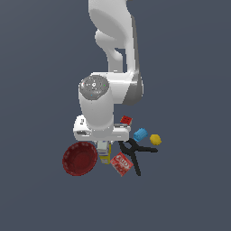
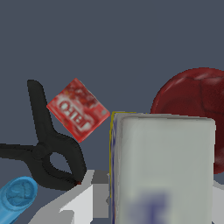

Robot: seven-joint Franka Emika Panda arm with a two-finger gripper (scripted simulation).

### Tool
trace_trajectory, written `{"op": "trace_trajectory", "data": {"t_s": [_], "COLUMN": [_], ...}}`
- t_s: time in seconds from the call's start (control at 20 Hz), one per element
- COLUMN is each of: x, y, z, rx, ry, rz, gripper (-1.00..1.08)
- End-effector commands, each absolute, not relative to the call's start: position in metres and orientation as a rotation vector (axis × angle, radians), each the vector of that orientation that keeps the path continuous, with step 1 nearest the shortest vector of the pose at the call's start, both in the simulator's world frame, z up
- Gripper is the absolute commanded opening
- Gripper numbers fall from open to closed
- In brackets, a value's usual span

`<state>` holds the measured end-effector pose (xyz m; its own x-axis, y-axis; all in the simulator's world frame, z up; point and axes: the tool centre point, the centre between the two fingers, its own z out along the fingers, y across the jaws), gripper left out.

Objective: Pick up a designated object from a clutter of objects.

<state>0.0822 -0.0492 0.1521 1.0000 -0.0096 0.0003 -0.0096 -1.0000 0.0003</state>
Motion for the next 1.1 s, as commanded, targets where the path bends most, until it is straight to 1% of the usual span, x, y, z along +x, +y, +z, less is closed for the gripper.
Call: {"op": "trace_trajectory", "data": {"t_s": [0.0,0.3,0.55,0.8,1.05], "x": [0.082,0.081,0.075,0.065,0.051], "y": [-0.049,-0.048,-0.043,-0.033,-0.02], "z": [0.152,0.156,0.172,0.203,0.247], "rx": [3.141,3.141,3.141,3.141,3.141], "ry": [-0.015,-0.015,-0.015,-0.015,-0.015], "rz": [0.0,0.0,0.0,0.0,0.0], "gripper": [-1.0,-1.0,-1.0,-1.0,-1.0]}}
